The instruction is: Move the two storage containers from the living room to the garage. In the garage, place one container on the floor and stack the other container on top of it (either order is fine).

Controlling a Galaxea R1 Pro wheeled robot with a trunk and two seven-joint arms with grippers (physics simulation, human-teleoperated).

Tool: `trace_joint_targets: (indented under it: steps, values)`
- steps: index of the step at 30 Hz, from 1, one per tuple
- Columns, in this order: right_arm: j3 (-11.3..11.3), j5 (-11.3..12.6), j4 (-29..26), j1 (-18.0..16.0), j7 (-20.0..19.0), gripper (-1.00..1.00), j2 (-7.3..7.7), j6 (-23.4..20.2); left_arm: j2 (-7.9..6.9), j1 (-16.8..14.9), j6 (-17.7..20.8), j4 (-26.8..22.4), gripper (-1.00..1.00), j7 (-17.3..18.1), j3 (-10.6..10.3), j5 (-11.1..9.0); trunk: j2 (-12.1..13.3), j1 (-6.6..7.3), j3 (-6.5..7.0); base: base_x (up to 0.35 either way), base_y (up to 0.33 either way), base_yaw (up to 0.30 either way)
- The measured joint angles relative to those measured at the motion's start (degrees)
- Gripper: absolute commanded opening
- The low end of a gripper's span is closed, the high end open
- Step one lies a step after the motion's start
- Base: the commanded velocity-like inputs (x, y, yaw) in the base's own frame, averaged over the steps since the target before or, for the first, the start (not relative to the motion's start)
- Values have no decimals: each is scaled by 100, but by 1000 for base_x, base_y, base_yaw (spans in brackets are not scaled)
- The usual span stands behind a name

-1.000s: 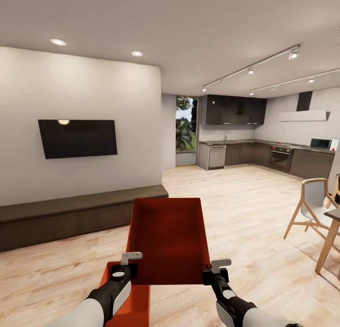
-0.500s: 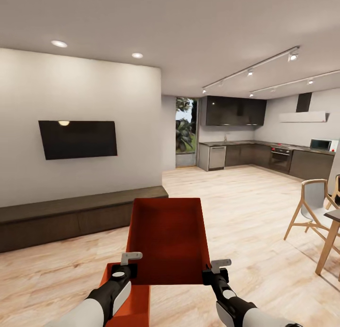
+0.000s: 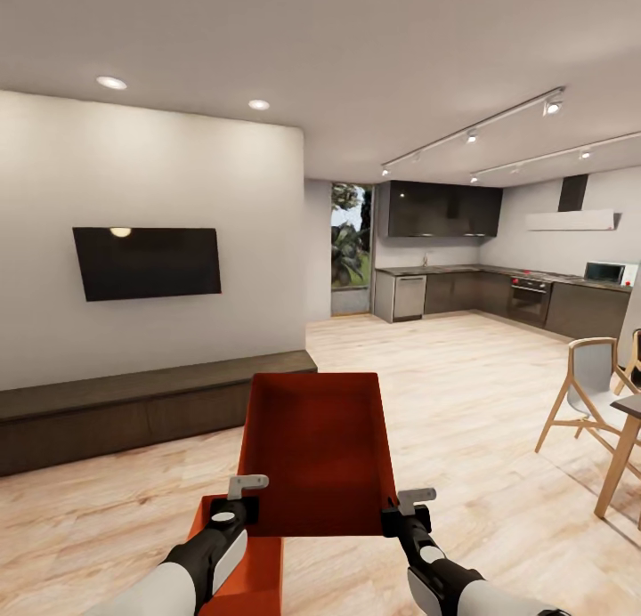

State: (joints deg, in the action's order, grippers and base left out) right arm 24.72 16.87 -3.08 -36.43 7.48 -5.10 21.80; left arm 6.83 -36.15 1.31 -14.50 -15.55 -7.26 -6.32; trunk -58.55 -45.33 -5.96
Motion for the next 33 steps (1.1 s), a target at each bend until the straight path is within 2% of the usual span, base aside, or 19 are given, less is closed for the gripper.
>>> trace_joint_targets:
  steps: [13,33]
  values:
    - [-8,-4,1,0,-3,-100,1,5,1,0,0,-4,-100,-4,-5,-4,0,0,11,0,0,-23]
    - [-6,-8,-5,0,-8,-100,7,3,5,0,-8,-1,-100,-12,-13,-22,0,0,-88,0,0,-218]
